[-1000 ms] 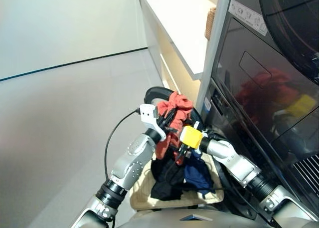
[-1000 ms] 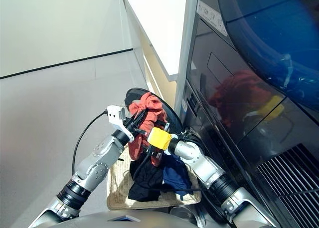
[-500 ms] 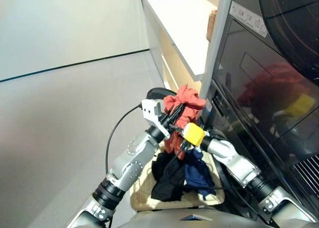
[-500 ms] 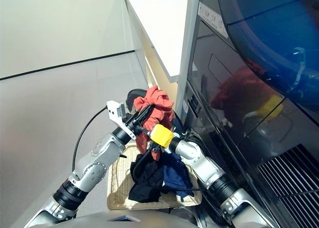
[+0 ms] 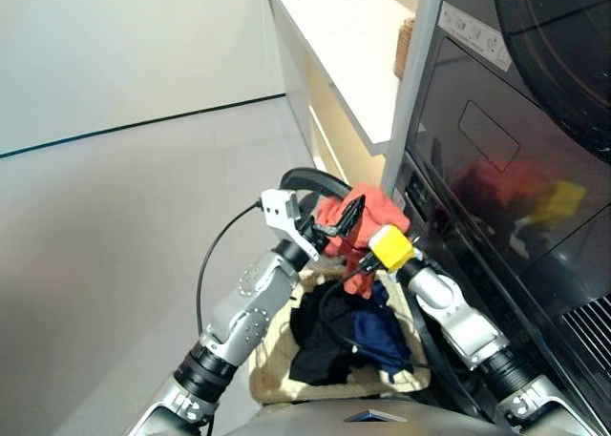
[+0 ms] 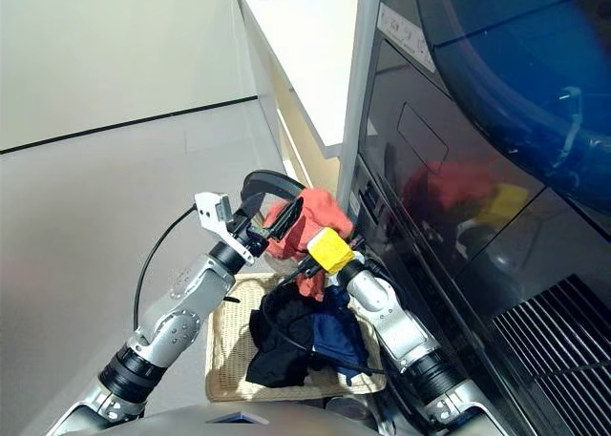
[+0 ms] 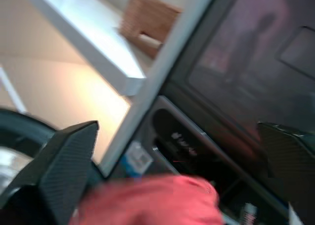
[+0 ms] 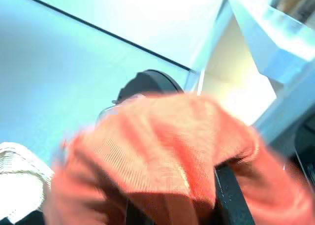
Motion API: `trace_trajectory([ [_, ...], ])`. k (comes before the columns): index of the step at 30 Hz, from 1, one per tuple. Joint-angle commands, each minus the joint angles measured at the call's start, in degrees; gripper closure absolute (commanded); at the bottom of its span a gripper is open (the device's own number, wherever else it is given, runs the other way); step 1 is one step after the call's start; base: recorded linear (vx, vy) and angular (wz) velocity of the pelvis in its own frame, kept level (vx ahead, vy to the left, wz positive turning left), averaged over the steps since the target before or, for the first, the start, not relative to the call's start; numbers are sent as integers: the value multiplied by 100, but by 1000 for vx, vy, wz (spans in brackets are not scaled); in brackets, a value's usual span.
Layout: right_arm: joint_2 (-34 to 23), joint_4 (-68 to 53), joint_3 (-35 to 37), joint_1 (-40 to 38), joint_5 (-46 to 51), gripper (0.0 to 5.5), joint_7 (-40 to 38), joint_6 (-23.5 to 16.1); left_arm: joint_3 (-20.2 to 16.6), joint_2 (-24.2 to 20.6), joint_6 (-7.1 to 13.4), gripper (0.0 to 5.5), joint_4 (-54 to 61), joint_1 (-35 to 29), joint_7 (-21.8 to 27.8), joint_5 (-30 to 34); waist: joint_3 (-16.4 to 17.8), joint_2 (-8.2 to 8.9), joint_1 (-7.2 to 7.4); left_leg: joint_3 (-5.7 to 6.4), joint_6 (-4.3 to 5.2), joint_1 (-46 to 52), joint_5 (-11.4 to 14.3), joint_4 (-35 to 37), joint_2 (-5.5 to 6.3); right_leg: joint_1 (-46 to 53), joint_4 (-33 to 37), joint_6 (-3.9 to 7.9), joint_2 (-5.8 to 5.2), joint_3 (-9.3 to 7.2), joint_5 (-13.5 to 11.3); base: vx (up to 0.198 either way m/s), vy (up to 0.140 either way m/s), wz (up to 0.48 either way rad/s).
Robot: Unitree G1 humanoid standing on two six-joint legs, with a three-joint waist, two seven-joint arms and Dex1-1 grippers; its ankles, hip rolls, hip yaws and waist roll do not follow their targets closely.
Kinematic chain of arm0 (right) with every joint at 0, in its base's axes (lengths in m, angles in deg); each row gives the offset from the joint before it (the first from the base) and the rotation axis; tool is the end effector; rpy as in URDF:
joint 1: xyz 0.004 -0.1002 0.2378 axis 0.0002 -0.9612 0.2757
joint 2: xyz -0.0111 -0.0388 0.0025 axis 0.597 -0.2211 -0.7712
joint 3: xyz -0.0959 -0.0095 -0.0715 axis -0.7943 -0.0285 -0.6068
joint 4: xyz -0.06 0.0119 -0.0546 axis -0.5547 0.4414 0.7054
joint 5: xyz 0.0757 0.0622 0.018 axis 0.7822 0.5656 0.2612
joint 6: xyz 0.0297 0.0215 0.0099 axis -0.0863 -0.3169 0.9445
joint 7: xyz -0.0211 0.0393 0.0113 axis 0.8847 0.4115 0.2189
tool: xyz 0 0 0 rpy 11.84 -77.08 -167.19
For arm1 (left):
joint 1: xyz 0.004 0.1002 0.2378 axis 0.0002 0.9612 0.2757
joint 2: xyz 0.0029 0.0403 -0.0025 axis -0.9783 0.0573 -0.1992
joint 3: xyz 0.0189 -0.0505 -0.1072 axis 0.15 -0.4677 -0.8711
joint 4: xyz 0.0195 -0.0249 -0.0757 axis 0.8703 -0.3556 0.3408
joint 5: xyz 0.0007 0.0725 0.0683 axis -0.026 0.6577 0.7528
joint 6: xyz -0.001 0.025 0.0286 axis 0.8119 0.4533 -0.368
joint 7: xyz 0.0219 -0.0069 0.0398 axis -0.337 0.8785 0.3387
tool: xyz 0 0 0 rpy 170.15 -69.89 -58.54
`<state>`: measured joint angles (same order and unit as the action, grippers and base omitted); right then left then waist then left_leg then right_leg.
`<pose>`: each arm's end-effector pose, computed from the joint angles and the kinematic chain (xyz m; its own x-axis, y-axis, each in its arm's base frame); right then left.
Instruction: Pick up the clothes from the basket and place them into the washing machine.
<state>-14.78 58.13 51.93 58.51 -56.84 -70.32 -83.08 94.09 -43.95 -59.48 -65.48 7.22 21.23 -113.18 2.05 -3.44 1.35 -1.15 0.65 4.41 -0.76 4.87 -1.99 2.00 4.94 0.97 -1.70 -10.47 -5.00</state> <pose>0.2054 -0.1537 0.0158 0.8923 0.4342 -0.1235 -0.4442 0.7958 -0.4115 0.2005 0.1159 0.0563 0.8619 -0.4961 0.1049 0.4751 0.7177 -0.5092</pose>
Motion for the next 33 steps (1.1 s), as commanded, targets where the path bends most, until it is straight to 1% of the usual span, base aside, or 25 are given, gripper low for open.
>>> trace_trajectory([
  [1, 382, -360, 324, 170, 226, 550, -414, -350, -629, -23, 689, 0, 154, 219, -286, 48, -159, 250, -105, -249, 207, 155, -28, 13, 30, 411, 6, 544, -179, 24, 350, 0, 0, 0],
  [2, 386, -364, 349, 156, 251, 550, -421, -346, -682, -21, 731, 0, 160, 339, -327, 84, -154, 254, -112, -243, 206, 154, -29, 13, 32, 408, 6, 544, -180, 20, 346, 0, 0, 0],
  [5, 452, -392, 489, -18, 551, 550, -537, -337, -1236, 82, 960, 0, 87, 700, -579, 311, -126, 284, -176, -219, 211, 116, -50, 13, 42, 382, 6, 543, -182, -6, 336, 0, 0, 0],
  [6, 519, -164, 458, -112, 540, 550, -631, -401, -1414, 210, 1135, 0, 17, 819, -748, 369, -104, 297, -199, -194, 213, 86, -63, 13, 48, 363, 6, 542, -183, -21, 331, 0, 0, 0],
  [7, 536, -16, 487, -149, 504, 550, -705, -421, -1548, 255, 1215, 0, -79, 927, -834, 449, -80, 305, -224, -181, 211, 65, -71, 13, 54, 345, 6, 542, -185, -26, 323, 0, 0, 0],
  [9, 627, 263, 556, -258, 734, 550, -822, -447, -1831, 387, 1383, 0, -315, 1087, -1092, 629, -44, 312, -270, -156, 211, 14, -95, 13, 62, 309, 6, 540, -189, -53, 311, 0, 0, 0],
  [10, 637, 348, 618, -318, 812, 550, -870, -454, -1958, 423, 1416, 0, -477, 1157, -1217, 732, -11, 316, -286, -138, 211, -26, -110, 13, 66, 282, 6, 539, -200, -59, 298, 0, 0, 0],
  [12, 681, 501, 745, -389, 1063, 550, -929, -489, -2123, 438, 1398, 0, -886, 1203, -1345, 1001, 69, 300, -303, -114, 213, -133, -151, 13, 76, 179, 6, 546, -220, -90, 265, -62, 14, 62],
  [14, 708, 623, 842, -421, 1325, 550, -975, -501, -2165, 385, 1346, 0, -1215, 1212, -1431, 1193, 168, 276, -322, -82, 209, -308, -206, 13, 103, 9, 6, 555, -241, -112, 206, -94, 17, 39],
  [15, 736, 660, 899, -432, 1518, 550, -986, -511, -2175, 360, 1287, 0, -1457, 1238, -1465, 1309, 219, 257, -322, -76, 202, -420, -239, 13, 119, -101, 6, 559, -248, -126, 163, -99, 26, 83],
  [17, 775, 718, 964, -434, 1786, 550, -1040, -552, -2119, 356, 1229, 0, -1768, 1259, -1499, 1315, 328, 206, -320, -62, 186, -689, -315, 13, 146, -394, -20, 562, -259, -119, 92, -113, 32, 103],
  [19, 782, 706, 972, -393, 2101, 550, -1050, -581, -2079, 354, 1256, 0, -1854, 1305, -1522, 1238, 451, 165, -328, -61, 167, -956, -378, 13, 168, -713, -77, 559, -275, -82, 40, -125, 35, 38],
  [22, 790, 805, 953, -256, 2550, 550, -1141, -669, -1893, 271, 1274, 0, -2266, 1148, -1572, 1334, 743, 113, -340, -81, 95, -1416, -484, -70, 202, -1301, -421, 526, -321, -9, 39, -152, 35, 10],
  [23, 771, 790, 961, -216, 2648, 550, -1182, -710, -1841, 227, 1303, 0, -2329, 1095, -1613, 1395, 844, 114, -335, -88, 68, -1629, -466, -240, 191, -1530, -605, 503, -354, 24, 54, -177, 27, -7],
  [24, 813, 845, 930, -168, 2874, 550, -1163, -760, -1767, 181, 1316, 0, -2433, 1035, -1645, 1487, 922, 124, -347, -108, 30, -1870, -395, -452, 190, -1765, -802, 475, -371, 57, 99, -155, 28, -3],
  [26, 811, 891, 898, -74, 3134, 550, -1172, -811, -1649, 126, 1335, 0, -2577, 909, -1688, 1625, 1028, 129, -332, -105, -3, -2321, -352, -756, 202, -2206, -1050, 433, -418, 74, 126, -119, 16, -6],
  [29, 851, 900, 963, 100, 3578, 550, -1279, -932, -1486, 30, 1374, 0, -2633, 703, -1781, 1860, 1066, 81, -316, -113, -18, -3057, -260, -1214, 205, -2931, -1496, 396, -504, 110, 221, -109, 5, -21],
  [31, 923, 912, 1086, 270, 3862, 550, -1385, -1095, -1410, -32, 1400, 0, -2617, 576, -1844, 1982, 1096, 30, -304, -83, -34, -3498, -206, -1451, 206, -3391, -1757, 383, -527, 148, 256, -98, -3, 12],
  [32, 951, 943, 1130, 362, 3996, 550, -1469, -1176, -1364, -38, 1407, 0, -2634, 509, -1875, 2016, 1103, -5, -300, -92, -47, -3775, -170, -1644, 198, -3666, -1916, 370, -552, 175, 271, 0, 0, 0],
  [33, 1005, 985, 1156, 428, 4122, 550, -1538, -1228, -1314, -48, 1411, 0, -2651, 476, -1916, 2044, 1093, -45, -301, -65, -23, -3885, 9, -1763, 173, -3786, -2050, 407, -546, 228, 427, 0, 0, 0],
])
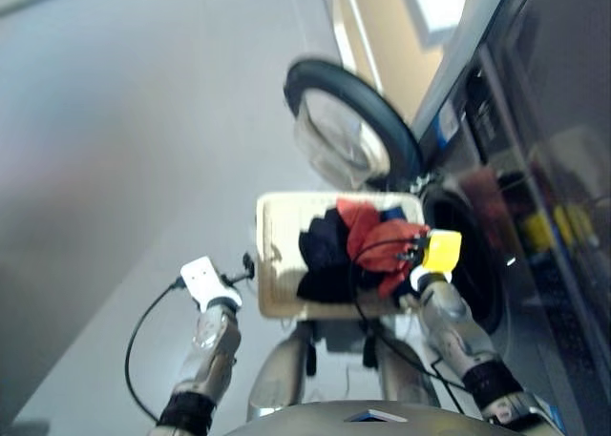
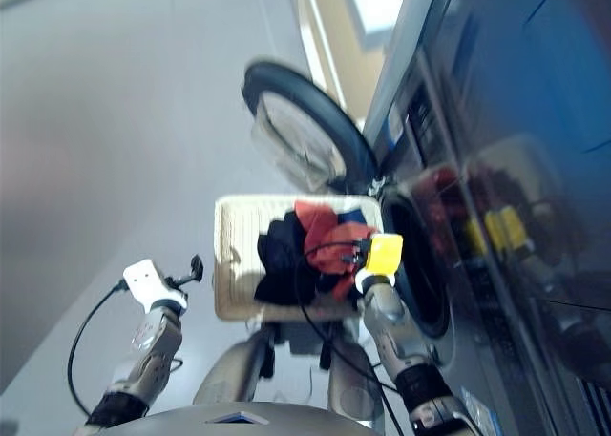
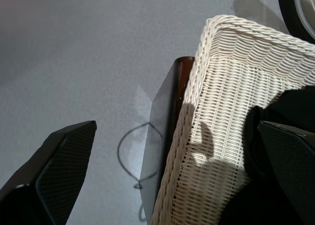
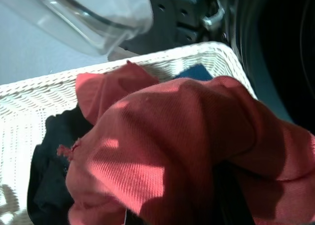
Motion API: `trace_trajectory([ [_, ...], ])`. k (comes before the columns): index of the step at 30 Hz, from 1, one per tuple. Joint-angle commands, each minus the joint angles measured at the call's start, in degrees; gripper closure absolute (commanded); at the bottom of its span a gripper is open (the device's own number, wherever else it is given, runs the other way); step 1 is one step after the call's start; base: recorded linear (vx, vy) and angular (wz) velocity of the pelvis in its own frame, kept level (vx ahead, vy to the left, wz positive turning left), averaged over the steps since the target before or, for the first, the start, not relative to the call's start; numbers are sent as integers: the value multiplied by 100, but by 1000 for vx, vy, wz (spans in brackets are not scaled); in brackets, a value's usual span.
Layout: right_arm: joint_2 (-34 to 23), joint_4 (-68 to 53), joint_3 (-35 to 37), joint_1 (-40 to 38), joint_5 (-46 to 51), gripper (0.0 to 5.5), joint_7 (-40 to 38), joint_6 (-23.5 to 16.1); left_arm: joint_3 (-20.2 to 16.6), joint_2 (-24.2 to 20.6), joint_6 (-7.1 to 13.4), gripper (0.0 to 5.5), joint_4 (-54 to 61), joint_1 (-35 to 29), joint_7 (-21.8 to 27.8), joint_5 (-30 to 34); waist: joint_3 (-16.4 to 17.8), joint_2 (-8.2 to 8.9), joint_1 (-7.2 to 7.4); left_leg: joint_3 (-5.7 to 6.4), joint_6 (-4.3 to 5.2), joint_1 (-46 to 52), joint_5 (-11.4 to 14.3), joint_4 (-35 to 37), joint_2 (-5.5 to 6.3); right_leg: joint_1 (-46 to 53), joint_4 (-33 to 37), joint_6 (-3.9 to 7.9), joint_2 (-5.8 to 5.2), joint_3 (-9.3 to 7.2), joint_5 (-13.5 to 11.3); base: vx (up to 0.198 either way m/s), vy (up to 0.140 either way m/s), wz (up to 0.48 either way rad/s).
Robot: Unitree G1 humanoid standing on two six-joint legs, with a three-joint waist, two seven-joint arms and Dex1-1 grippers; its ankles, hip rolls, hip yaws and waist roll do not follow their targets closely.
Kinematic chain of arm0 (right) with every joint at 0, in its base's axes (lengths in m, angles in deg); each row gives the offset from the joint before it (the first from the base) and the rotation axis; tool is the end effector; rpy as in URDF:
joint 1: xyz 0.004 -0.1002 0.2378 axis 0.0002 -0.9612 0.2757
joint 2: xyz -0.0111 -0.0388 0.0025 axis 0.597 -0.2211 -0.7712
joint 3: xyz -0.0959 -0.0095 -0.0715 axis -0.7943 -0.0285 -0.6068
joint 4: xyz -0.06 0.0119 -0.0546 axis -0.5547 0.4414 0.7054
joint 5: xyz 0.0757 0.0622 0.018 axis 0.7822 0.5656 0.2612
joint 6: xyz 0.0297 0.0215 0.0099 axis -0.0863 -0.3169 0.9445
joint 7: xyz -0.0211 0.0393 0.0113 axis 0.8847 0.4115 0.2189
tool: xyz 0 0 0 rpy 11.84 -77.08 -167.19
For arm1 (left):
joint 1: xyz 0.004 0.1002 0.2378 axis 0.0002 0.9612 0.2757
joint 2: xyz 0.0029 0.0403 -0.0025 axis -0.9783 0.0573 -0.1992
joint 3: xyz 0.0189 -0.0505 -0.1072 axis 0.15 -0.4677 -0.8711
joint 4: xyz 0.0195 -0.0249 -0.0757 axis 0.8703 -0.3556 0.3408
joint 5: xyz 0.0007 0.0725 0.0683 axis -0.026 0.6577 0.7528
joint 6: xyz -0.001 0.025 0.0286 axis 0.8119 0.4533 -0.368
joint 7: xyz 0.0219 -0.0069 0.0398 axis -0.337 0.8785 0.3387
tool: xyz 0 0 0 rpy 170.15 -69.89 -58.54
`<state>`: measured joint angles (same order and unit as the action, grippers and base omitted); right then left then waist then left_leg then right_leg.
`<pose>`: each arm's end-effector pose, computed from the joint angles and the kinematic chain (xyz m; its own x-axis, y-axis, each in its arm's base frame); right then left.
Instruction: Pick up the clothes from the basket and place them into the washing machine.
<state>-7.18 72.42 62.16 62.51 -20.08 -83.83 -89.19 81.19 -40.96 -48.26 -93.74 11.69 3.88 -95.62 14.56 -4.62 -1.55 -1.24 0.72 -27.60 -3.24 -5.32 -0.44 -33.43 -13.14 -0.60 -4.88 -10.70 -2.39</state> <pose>0.2281 -0.1679 0.0017 0.9901 -0.0518 -0.1308 0.0859 0.9589 0.2703 0.1905 0.1767 -0.0245 0.9450 0.1930 -0.2641 -0.2498 0.9470 -0.2017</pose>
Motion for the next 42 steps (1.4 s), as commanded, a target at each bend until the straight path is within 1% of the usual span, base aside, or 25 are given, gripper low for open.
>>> trace_trajectory([
  [1, 278, -352, 189, 128, 570, 550, -228, -682, 6, -362, 310, 0, 213, 12, -203, 319, -171, 27, -13, -50, -49, -914, 285, -861, 18, -476, -365, 561, -243, 277, 193, 0, 0, 0],
  [3, 308, -323, 323, 365, 792, 550, -394, -828, 24, -399, 337, 0, 265, -43, -266, 350, -166, -74, -26, -86, -87, -1385, 346, -1146, 10, -985, -684, 536, -274, 347, 244, -81, 28, -10],
  [4, 324, -209, 372, 495, 783, 550, -454, -837, 30, -410, 360, 0, 274, -60, -259, 357, -186, -110, -45, -93, -94, -1579, 398, -1317, -10, -1172, -818, 522, -274, 388, 289, -70, 29, 1],
  [5, 366, -153, 425, 632, 831, 550, -501, -892, 35, -422, 354, 0, 274, -106, -254, 361, -176, -143, -63, -107, -116, -1740, 439, -1452, -4, -1348, -944, 512, -265, 435, 317, -62, 35, 34],
  [6, 437, -115, 518, 785, 1079, 550, -546, -1043, 49, -433, 373, 0, 256, -145, -263, 350, -176, -181, -78, -134, -145, -1926, 499, -1582, -5, -1615, -1146, 502, -257, 497, 372, -58, 23, 16],
  [7, 491, -105, 601, 857, 1225, 550, -662, -1150, 69, -456, 378, 0, 282, -159, -270, 339, -184, -209, -64, -142, -138, -2140, 555, -1790, -16, -1798, -1269, 485, -262, 552, 393, -55, 17, -66],
  [8, 594, 8, 711, 988, 1436, 550, -740, -1280, 105, -493, 374, 0, 285, -228, -277, 341, -184, -237, -70, -127, -167, -2316, 616, -1934, -9, -2004, -1451, 474, -246, 588, 438, -51, 2, -81],
  [9, 625, 18, 692, 1079, 1538, 550, -790, -1287, 116, -510, 375, 0, 321, -235, -290, 333, -185, -256, -80, -133, -183, -2464, 669, -2077, -32, -2169, -1574, 461, -242, 641, 458, -51, 14, -61],
  [12, 674, 192, 776, 1385, 1766, 550, -921, -1371, 151, -535, 367, 0, 362, -346, -337, 312, -191, -309, -122, -156, -238, -2879, 842, -2498, -42, -2628, -1974, 424, -202, 753, 588, 0, 0, 0],
  [15, 663, 358, 1025, 1786, 2013, 550, -1069, -1521, 153, -550, 395, 0, 459, -418, -367, 207, -173, -374, -162, -159, -293, -3213, 981, -2809, -59, -3007, -2315, 409, -181, 841, 690, 0, 0, 0],
  [18, 590, 438, 1442, 2356, 2122, 550, -1440, -1804, 203, -550, 393, 0, 568, -561, -369, 77, -157, -467, -194, -145, -314, -3456, 1105, -3056, -29, -3276, -2543, 385, -153, 910, 779, 0, 0, 0],
  [20, 485, 431, 1648, 2572, 1926, 550, -1689, -1873, 257, -550, 382, 0, 562, -617, -358, 75, -129, -522, -204, -162, -322, -3528, 1176, -3186, -48, -3381, -2665, 379, -130, 960, 819, 0, 0, 0],
  [22, 195, 614, 1957, 2902, 1854, 550, -1838, -2001, 308, -606, 396, 0, 564, -665, -295, 113, -118, -559, -218, -205, -355, -3561, 1244, -3246, -44, -3463, -2726, 385, -79, 1003, 840, 19, 26, -50],
  [23, -33, 614, 2135, 3056, 1727, 550, -1969, -2066, 294, -656, 409, 0, 571, -657, -260, 133, -113, -573, -223, -249, -382, -3575, 1280, -3262, -54, -3504, -2740, 386, -41, 1037, 844, 41, 54, -120],
  [26, -602, 833, 2439, 3422, 1502, 550, -2334, -2221, 297, -726, 436, 0, 469, -666, -249, 127, -111, -578, -246, -306, -423, -3569, 1351, -3275, -52, -3569, -2720, 404, 48, 1155, 839, 39, 48, -270],
  [28, -959, 939, 2626, 3541, 1365, 550, -2534, -2310, 304, -738, 459, 0, 402, -676, -259, 107, -98, -565, -244, -346, -452, -3536, 1395, -3284, -61, -3579, -2691, 430, 80, 1219, 814, 39, 57, -371],
  [29, -1175, 997, 2832, 3618, 1250, 550, -2760, -2470, 298, -753, 478, 0, 382, -665, -265, 99, -112, -567, -225, -360, -474, -3491, 1420, -3259, -44, -3570, -2661, 440, 115, 1270, 815, 28, 45, -283],
  [30, -1186, 1001, 2838, 3631, 1221, 550, -2793, -2473, 313, -751, 481, 0, 378, -682, -266, 98, -101, -561, -248, -373, -478, -3478, 1421, -3250, -47, -3566, -2657, 443, 121, 1283, 812, 28, 40, -225],
  [31, -1349, 1039, 2962, 3634, 1054, 550, -3009, -2557, 328, -755, 496, 0, 347, -693, -270, 96, -117, -552, -231, -386, -484, -3451, 1435, -3223, -44, -3562, -2626, 455, 129, 1312, 803, 13, 24, -194],
  [34, -1551, 1083, 3185, 3518, 716, 550, -3469, -2625, 387, -788, 523, 0, 302, -770, -295, 182, -155, -544, -186, -388, -477, -3419, 1444, -3178, -15, -3542, -2563, 464, 126, 1350, 808, 0, 0, 0],
  [35, -1576, 1126, 3249, 3451, 619, 550, -3649, -2647, 395, -786, 549, 0, 302, -806, -357, 185, -184, -541, -150, -394, -477, -3411, 1448, -3146, 16, -3535, -2515, 461, 128, 1363, 800, 0, 0, 0],
  [36, -1570, 1112, 3251, 3443, 593, 550, -3678, -2644, 404, -787, 552, 0, 300, -807, -362, 185, -191, -540, -155, -394, -478, -3408, 1442, -3135, 20, -3534, -2509, 462, 125, 1363, 798, 0, 0, 0],
  [39, -1433, 1188, 3343, 3219, 495, 550, -3886, -2601, 388, -748, 594, 0, 335, -826, -415, 129, -241, -532, -97, -397, -478, -3410, 1431, -3043, 52, -3532, -2435, 462, 99, 1348, 768, 0, 0, 0],
  [41, -1259, 1125, 3327, 3027, 484, 550, -3855, -2540, 388, -725, 607, 0, 356, -840, -433, 118, -282, -532, -76, -386, -467, -3419, 1411, -2980, 70, -3519, -2378, 457, 70, 1342, 744, 0, 0, 0],
  [42, -1184, 1104, 3267, 2939, 552, 550, -3664, -2478, 384, -714, 619, 0, 369, -842, -426, 107, -304, -523, -64, -381, -453, -3419, 1395, -2948, 77, -3516, -2348, 455, 56, 1337, 730, 0, 0, 0],
])
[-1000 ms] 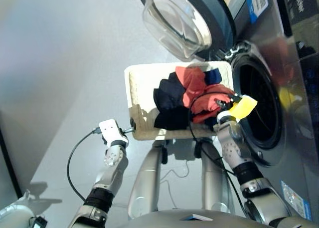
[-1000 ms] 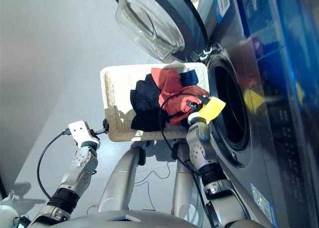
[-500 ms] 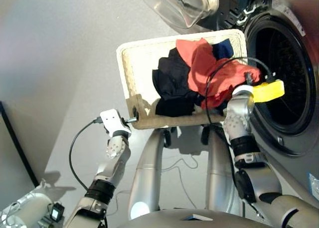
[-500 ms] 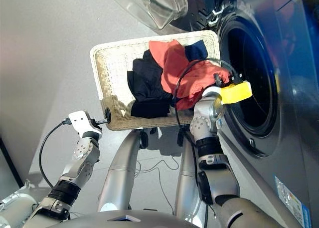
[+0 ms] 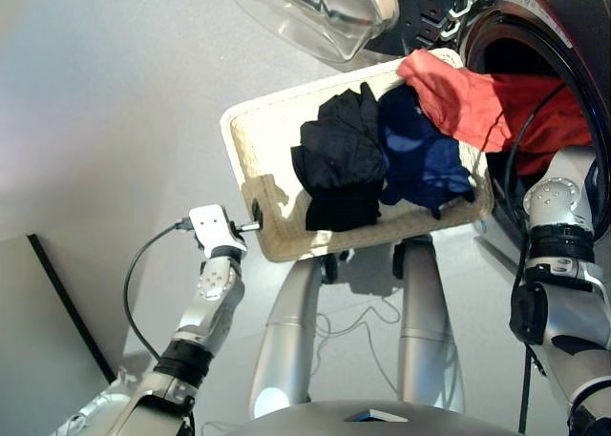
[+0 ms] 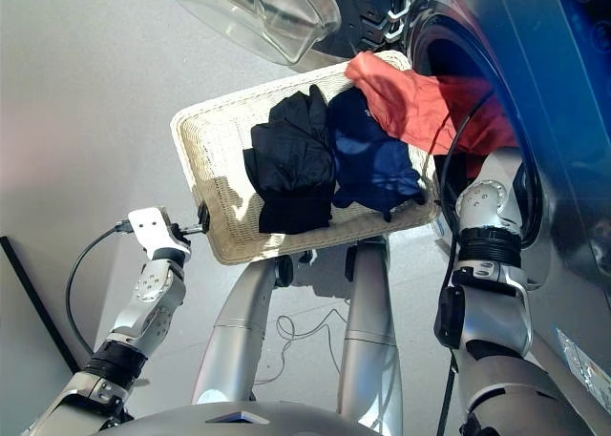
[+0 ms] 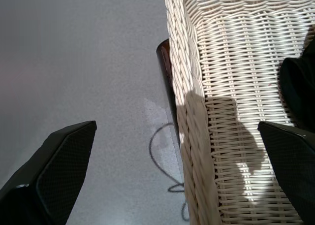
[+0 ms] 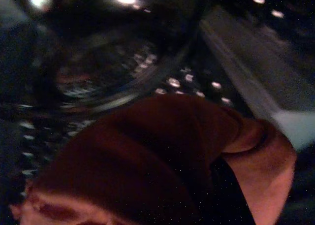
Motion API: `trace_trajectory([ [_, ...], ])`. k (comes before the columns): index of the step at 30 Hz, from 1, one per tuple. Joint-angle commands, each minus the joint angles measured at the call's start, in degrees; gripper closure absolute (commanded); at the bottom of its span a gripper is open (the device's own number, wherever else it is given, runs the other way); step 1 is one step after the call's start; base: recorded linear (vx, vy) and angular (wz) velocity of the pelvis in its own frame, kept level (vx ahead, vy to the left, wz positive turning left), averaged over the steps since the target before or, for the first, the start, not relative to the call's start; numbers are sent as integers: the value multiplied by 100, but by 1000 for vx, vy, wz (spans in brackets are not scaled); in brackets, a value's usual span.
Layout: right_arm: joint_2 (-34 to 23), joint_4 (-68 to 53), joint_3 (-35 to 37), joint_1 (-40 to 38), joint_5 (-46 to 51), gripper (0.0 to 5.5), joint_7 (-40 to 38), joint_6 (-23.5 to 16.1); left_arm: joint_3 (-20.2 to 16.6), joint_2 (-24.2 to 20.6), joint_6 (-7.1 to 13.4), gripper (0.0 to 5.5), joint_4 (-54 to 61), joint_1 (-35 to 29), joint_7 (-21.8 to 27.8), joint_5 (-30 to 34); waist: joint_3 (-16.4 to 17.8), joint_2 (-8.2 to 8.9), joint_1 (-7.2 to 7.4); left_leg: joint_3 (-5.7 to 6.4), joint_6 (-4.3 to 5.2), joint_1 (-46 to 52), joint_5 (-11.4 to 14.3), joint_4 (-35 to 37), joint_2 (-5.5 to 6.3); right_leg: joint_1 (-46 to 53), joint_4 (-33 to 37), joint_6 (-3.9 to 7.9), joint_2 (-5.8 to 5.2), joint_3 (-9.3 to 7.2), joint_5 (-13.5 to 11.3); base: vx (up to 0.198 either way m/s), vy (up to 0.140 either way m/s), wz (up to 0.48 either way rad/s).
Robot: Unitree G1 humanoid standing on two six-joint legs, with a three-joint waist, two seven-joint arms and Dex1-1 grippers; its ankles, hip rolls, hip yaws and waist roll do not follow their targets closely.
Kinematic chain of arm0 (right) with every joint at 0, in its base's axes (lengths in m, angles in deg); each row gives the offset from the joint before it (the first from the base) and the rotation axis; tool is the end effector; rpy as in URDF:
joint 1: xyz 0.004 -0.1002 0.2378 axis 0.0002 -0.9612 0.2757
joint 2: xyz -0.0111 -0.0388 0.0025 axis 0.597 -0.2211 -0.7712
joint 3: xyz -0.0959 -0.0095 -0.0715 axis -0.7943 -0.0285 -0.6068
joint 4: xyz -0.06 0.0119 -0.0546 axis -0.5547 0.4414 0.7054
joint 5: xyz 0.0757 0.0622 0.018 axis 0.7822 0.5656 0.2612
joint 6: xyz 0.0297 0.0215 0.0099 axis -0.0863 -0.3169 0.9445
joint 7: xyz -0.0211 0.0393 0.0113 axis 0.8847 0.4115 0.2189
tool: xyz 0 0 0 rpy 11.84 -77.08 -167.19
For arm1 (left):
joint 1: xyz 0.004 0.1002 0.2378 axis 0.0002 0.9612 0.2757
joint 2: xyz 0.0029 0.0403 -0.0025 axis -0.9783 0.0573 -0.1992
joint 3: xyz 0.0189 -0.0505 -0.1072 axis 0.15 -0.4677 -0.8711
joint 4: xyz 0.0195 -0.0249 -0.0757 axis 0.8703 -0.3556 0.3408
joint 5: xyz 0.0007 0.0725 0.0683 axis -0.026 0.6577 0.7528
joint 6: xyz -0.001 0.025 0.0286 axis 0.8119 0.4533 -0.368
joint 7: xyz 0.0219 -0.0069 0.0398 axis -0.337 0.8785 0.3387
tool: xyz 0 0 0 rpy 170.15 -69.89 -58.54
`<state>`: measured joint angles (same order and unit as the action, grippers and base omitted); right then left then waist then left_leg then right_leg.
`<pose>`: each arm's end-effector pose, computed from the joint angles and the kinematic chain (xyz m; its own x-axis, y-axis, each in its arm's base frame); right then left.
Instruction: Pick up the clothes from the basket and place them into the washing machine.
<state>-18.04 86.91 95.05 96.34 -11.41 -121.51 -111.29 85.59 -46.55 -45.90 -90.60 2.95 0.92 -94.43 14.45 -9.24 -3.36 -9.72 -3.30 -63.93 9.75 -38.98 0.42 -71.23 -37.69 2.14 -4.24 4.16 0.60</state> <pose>0.3117 -0.2877 0.1792 0.2924 -0.9560 0.0222 0.5154 0.1771 0.8384 0.2290 0.1761 0.0165 0.9891 0.1418 -0.0395 -0.1458 0.9801 -0.1346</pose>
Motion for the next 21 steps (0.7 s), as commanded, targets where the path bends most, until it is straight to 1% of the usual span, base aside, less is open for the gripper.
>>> trace_trajectory([
  [1, -12, -349, -102, -497, -156, 397, 339, -222, -62, -135, 383, 0, 67, 18, -106, -51, -299, -57, 113, 467, -47, 211, 89, 437, -3, 269, 127, 177, -16, -151, 419, 0, 0, 0],
  [2, 58, -273, -232, -613, 28, 0, 671, -76, -68, -129, 388, 0, 107, 10, -48, -110, -311, -42, 114, 469, -36, 219, 73, 477, -6, 283, 166, 176, -35, -167, 405, 0, 0, 0],
  [4, 111, -174, -559, -827, 305, 0, 1358, 194, -97, -123, 394, 0, 181, -16, 72, -206, -326, 3, 126, 444, -21, 246, 34, 569, -27, 331, 286, 177, -51, -184, 345, 0, 0, 0],
  [6, 208, -216, -865, -1063, 360, 0, 1849, 448, -67, -82, 316, 0, 213, -50, 259, -358, -334, 45, 167, 432, -5, 295, -26, 672, -47, 420, 434, 168, -60, -217, 278, 0, 0, 0],
  [7, 257, -219, -1078, -1156, 384, 0, 2137, 648, -19, -81, 271, 0, 226, -116, 398, -438, -331, 72, 183, 424, 9, 324, -52, 732, -61, 472, 509, 166, -58, -233, 249, 0, 0, 0],
  [9, 366, -370, -1455, -1405, 316, 0, 2573, 929, 12, -101, 190, 0, 288, -191, 598, -520, -314, 126, 237, 427, 27, 416, -125, 882, -74, 605, 694, 173, -50, -270, 169, -3, -25, -5],
  [11, 282, -466, -1767, -1551, -69, 0, 2801, 1258, 66, -116, 118, 0, 306, -348, 730, -533, -311, 189, 280, 448, 51, 490, -187, 1012, -80, 721, 874, 178, -50, -307, 92, -1, -55, -43],
  [13, 318, -643, -2064, -1739, -261, 0, 3180, 1453, 146, -73, 78, 0, 326, -479, 819, -515, -314, 246, 318, 462, 70, 572, -259, 1152, -83, 829, 1008, 190, -63, -372, 40, 9, -52, -32],
  [16, 332, -733, -2311, -1865, -469, 0, 3487, 1642, 243, 7, 39, 0, 215, -755, 873, -452, -316, 311, 377, 517, 110, 686, -344, 1338, -83, 986, 1231, 216, -82, -443, -37, 7, -17, -6],
  [18, 227, -877, -2607, -1927, -879, 0, 3754, 1791, 300, 22, 6, 0, 117, -933, 926, -383, -326, 363, 410, 546, 129, 740, -396, 1427, -89, 1070, 1330, 222, -91, -477, -71, 0, 0, 0],
  [20, 225, -910, -2719, -1950, -935, 0, 3881, 1849, 346, 57, -27, 0, 30, -1079, 958, -373, -333, 397, 434, 576, 145, 773, -417, 1479, -95, 1118, 1389, 223, -84, -502, -84, 0, 0, 0],
  [21, 143, -975, -2833, -1948, -1168, 0, 4002, 1920, 388, 81, -44, 0, -57, -1171, 1006, -346, -332, 411, 455, 596, 152, 793, -436, 1510, -96, 1155, 1420, 220, -80, -516, -87, 0, 0, 0],
])
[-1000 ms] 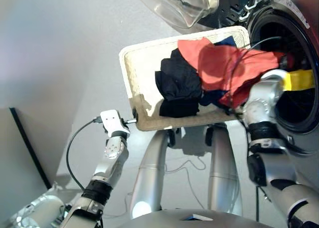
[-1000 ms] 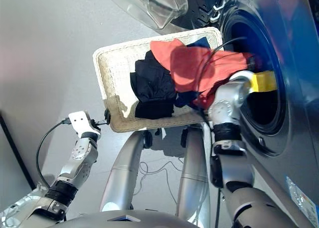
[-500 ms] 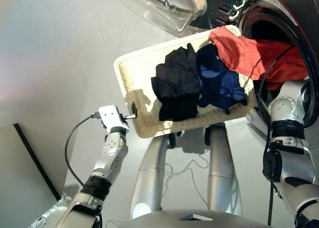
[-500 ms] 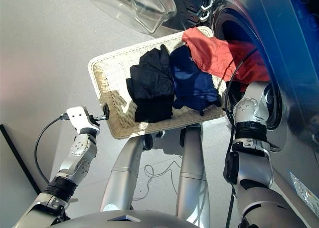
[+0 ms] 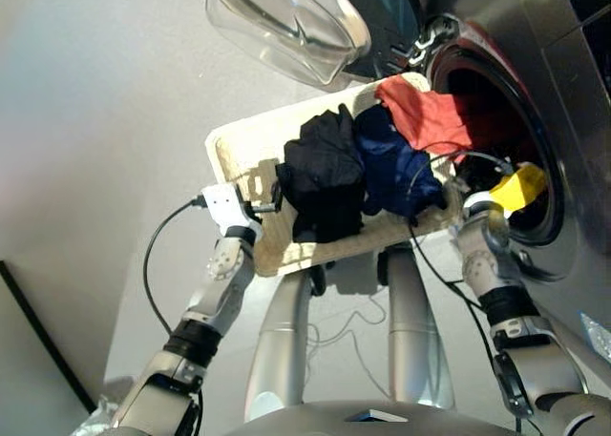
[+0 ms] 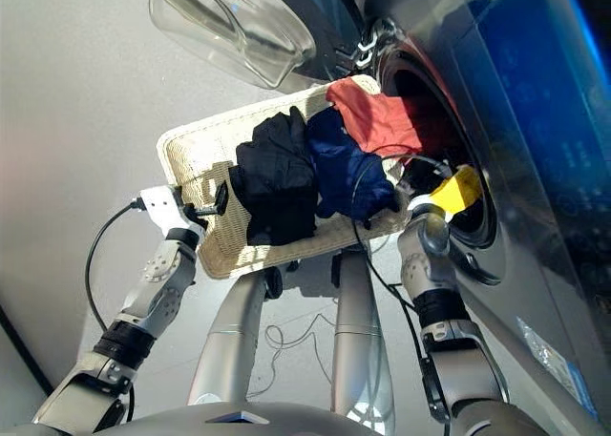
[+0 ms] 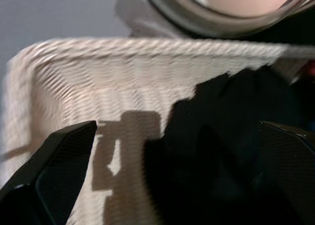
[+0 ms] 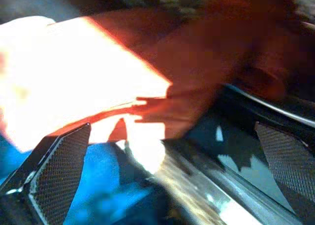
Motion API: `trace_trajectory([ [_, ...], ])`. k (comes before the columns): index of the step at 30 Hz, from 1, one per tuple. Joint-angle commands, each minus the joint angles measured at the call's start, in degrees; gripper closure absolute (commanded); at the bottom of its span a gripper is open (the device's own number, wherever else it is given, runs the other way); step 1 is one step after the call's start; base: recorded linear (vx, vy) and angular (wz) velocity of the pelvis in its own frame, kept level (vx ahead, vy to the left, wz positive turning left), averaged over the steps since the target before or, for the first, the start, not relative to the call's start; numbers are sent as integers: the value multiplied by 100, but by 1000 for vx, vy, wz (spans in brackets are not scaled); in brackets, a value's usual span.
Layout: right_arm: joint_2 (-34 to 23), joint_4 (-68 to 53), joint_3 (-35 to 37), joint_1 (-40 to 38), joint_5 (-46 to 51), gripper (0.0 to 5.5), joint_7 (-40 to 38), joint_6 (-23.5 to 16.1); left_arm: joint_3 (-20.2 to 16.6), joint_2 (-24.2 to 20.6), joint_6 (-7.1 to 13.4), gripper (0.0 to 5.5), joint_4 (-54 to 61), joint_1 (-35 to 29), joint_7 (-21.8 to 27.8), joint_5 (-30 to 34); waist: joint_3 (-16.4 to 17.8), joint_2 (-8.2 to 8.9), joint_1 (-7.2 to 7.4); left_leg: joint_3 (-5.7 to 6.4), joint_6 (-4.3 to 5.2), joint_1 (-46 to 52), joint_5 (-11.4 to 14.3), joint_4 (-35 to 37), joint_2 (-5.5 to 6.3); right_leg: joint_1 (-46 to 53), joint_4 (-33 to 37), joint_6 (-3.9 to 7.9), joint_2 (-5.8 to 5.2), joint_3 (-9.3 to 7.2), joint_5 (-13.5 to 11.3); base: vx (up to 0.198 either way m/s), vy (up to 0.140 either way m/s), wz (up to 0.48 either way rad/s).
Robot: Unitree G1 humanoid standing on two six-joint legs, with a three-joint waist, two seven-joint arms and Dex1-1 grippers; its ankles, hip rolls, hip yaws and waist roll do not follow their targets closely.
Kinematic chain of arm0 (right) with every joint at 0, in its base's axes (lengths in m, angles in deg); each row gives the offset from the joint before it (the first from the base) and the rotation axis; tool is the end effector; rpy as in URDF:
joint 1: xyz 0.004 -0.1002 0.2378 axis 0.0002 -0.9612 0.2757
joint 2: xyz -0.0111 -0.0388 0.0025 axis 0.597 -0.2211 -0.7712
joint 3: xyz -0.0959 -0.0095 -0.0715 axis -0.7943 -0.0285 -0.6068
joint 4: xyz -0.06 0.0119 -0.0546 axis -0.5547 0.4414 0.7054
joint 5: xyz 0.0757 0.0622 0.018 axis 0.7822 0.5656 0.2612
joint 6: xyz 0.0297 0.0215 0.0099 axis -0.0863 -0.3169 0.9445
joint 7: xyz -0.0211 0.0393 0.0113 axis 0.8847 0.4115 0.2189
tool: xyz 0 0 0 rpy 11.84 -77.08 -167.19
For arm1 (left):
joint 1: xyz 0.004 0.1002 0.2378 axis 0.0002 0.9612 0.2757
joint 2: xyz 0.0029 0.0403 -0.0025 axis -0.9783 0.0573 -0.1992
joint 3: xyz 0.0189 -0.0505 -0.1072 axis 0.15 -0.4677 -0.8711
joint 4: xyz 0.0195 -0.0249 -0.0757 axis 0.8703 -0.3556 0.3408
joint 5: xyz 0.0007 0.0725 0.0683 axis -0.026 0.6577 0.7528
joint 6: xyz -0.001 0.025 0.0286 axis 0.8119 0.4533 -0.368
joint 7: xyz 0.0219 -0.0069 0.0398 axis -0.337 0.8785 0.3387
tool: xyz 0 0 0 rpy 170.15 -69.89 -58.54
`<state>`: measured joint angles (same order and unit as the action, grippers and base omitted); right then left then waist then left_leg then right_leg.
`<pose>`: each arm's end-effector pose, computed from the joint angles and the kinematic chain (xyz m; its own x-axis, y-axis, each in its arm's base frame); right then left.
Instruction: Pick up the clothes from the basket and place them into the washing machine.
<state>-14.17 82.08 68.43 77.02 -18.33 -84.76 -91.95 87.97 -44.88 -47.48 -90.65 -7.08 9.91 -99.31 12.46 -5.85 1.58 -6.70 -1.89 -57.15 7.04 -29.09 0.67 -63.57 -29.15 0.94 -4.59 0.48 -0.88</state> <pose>0.2846 -0.2141 0.0528 0.9763 -0.2107 0.0488 0.1957 0.9568 0.2151 0.2644 0.1504 0.0520 0.9909 -0.0975 0.0923 0.1161 0.9675 -0.2245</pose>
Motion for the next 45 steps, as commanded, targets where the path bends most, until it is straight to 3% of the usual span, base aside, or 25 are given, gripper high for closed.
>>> trace_trajectory([
  [1, -240, -515, -210, -31, -497, 0, 355, 17, 180, -62, 86, 0, -115, -254, 123, 163, -133, 85, -26, 308, 21, 120, -175, 529, -123, 411, 595, 337, -38, -160, 57, 0, 0, 0],
  [9, -16, -1030, -354, 1, -820, 0, 368, 66, 457, 212, -56, 0, -687, -906, 27, 15, -120, 111, 66, 354, 14, 5, -140, 492, -162, 323, 610, 340, 11, -195, 98, 20, -7, 7],
  [17, 38, -1561, -483, 53, -1021, 0, 397, 27, 561, 355, -130, 0, -1039, -1220, -56, -58, -55, 127, 160, 338, -35, -449, 101, -24, -275, -155, 290, 293, 184, -109, 205, 0, 0, 0],
  [26, 268, -2040, -430, -127, -698, 0, 274, -9, 450, 391, -253, 0, -1425, -1274, -321, -96, 135, 156, 297, 349, -33, -1076, 314, -773, -417, -720, -265, 259, 311, -165, 302, -4, -2, -21],
  [32, 300, -2224, -435, -353, -590, 0, 308, -56, 336, 344, -277, 0, -1562, -1264, -448, -16, 167, 223, 358, 423, -35, -1431, 394, -1136, -425, -1001, -510, 239, 374, -262, 312, 0, 0, 0],
  [33, 328, -2231, -431, -378, -495, 0, 313, -72, 318, 355, -267, 416, -1590, -1280, -479, -72, 162, 227, 372, 428, -30, -1477, 392, -1156, -425, -1031, -513, 237, 362, -282, 303, 0, 0, 0],
  [34, 362, -2216, -437, -403, -398, 0, 306, -89, 298, 357, -266, 550, -1605, -1304, -510, -87, 149, 229, 378, 437, -21, -1512, 382, -1167, -427, -1061, -527, 237, 360, -288, 293, 0, 0, 0],
  [42, 464, -2110, -603, -432, -252, 0, 420, -66, 264, 353, -232, 550, -1575, -1368, -446, -257, 39, 267, 404, 431, -7, -1374, 273, -822, -416, -927, -220, 247, 321, -326, 159, 0, 0, 0],
  [45, 421, -2017, -662, -450, -353, 0, 449, 1, 211, 352, -159, 550, -1375, -1280, -387, -385, 30, 246, 392, 412, 43, -1089, 132, -413, -395, -678, 109, 271, 245, -316, 32, 0, 0, 0],
])
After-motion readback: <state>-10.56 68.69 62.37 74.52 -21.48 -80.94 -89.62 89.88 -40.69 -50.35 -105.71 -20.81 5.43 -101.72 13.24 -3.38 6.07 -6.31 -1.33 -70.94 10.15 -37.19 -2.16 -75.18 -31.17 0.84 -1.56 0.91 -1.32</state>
